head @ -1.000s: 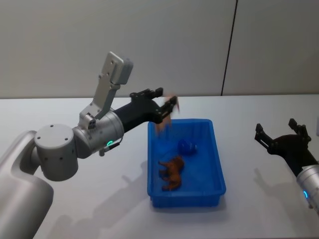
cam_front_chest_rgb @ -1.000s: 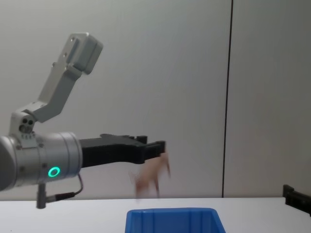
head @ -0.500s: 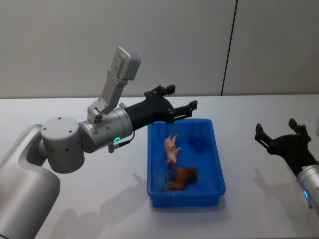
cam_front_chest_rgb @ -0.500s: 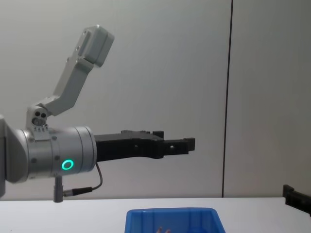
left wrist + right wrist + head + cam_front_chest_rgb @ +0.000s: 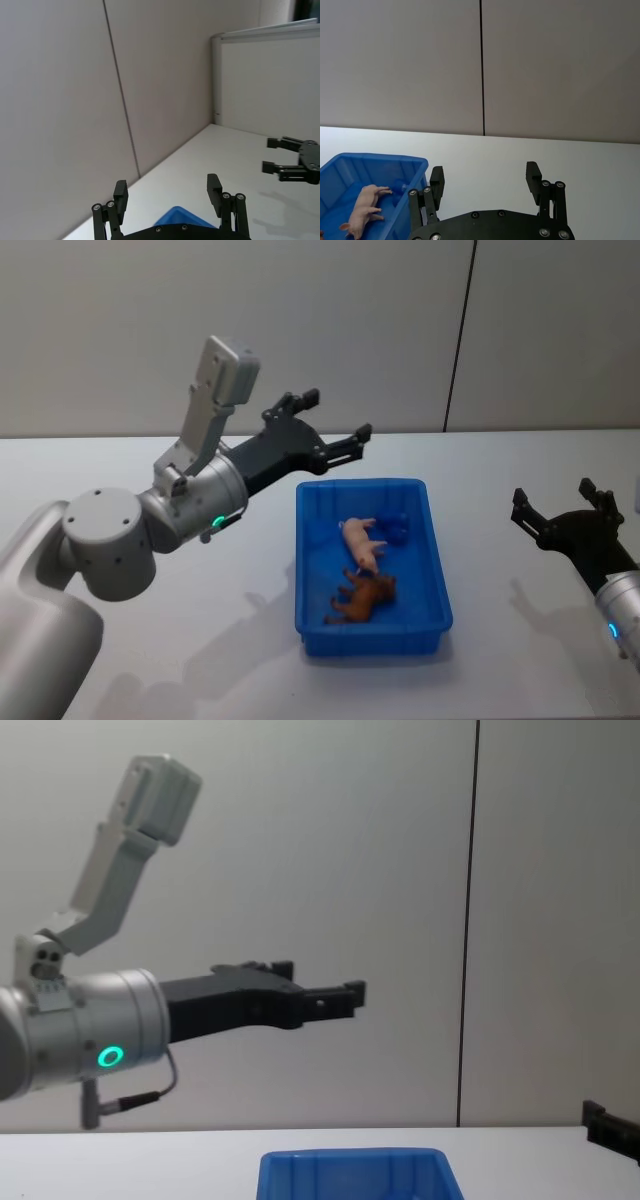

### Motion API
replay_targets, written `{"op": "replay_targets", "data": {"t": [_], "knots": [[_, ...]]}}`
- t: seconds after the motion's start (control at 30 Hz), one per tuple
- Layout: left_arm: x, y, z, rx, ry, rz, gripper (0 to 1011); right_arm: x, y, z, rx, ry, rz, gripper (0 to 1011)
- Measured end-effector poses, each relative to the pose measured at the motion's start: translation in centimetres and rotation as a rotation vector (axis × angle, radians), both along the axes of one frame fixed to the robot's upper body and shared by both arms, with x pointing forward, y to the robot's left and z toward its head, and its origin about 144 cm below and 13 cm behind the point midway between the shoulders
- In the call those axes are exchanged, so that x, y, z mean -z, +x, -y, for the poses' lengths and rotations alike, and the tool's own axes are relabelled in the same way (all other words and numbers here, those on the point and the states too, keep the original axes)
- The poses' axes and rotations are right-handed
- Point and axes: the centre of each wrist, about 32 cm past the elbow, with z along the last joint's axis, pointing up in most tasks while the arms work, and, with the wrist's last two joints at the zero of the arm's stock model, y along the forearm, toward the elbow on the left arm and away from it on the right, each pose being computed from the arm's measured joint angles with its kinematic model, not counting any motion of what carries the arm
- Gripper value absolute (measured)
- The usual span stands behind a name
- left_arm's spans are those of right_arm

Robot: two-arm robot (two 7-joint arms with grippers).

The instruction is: Pick up the two dolls from the table and place them into the box.

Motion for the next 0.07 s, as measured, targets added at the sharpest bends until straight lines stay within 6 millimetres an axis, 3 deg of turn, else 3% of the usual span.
{"op": "replay_targets", "data": {"t": [0.07], "knots": [[0.05,-0.33,-0.27,-0.022,0.006,0.022,1001,0.00,0.00,0.00,0.000,0.000,0.000,1001]]}}
